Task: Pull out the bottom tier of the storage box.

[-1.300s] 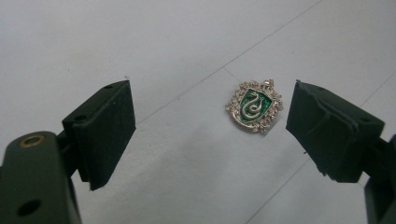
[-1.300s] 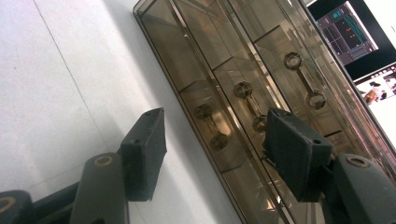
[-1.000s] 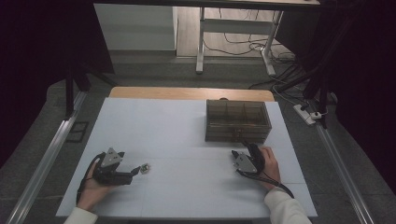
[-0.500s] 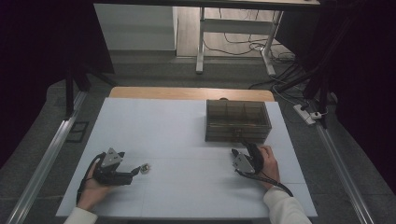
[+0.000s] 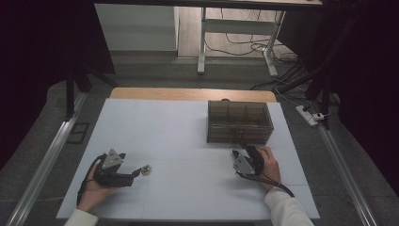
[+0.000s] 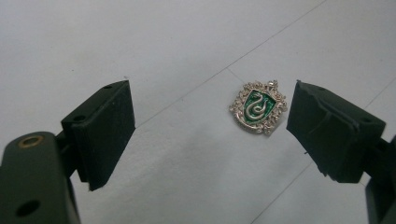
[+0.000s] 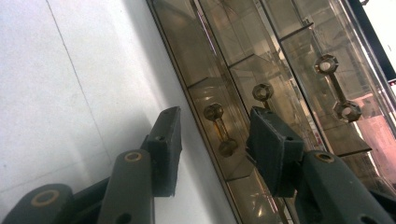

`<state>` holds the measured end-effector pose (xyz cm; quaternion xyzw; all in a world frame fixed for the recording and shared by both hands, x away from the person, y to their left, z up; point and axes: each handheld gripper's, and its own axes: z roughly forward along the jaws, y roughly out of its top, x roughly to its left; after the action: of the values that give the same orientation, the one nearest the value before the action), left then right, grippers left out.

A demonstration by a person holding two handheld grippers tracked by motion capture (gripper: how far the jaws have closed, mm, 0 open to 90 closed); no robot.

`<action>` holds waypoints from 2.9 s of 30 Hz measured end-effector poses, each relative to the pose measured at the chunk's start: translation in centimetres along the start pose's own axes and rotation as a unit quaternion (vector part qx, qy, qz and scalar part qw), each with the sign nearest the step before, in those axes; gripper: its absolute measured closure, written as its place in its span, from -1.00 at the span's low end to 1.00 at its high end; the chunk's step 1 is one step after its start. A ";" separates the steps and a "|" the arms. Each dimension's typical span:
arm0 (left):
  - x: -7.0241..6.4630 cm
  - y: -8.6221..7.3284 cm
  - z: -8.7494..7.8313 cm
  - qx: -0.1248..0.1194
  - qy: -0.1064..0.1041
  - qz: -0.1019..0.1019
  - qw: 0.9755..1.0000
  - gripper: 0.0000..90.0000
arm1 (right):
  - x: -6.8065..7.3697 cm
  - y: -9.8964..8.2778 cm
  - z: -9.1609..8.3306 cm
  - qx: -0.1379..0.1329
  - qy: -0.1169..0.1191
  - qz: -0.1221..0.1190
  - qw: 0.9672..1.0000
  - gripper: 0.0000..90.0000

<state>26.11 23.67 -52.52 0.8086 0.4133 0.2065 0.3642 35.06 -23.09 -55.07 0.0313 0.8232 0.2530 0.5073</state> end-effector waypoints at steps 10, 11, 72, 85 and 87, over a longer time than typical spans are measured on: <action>0.0 0.0 0.0 0.001 0.002 0.001 1.000 -0.68 | 0.0 -0.2 0.2 -0.001 -0.002 -0.012 1.000 0.26; 0.0 0.0 0.0 0.001 0.002 0.001 1.000 -0.68 | 0.0 -0.3 0.3 -0.001 -0.001 -0.013 1.000 0.26; 0.1 -0.1 -0.2 -0.003 0.011 0.002 1.000 -0.67 | 0.2 -1.0 1.7 0.008 -0.027 -0.076 0.997 0.64; 0.1 -0.1 -0.2 -0.003 0.012 0.004 1.000 -0.66 | 0.2 -1.2 1.8 0.005 -0.033 -0.086 0.996 0.68; 0.1 -0.1 -0.3 -0.003 0.012 0.004 1.000 -0.66 | 0.2 -1.2 1.9 0.003 -0.033 -0.085 0.996 0.68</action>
<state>25.94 23.89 -52.43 0.8065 0.4142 0.2187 0.3607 36.83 -23.39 -56.44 -0.0289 0.8067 0.2049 0.5536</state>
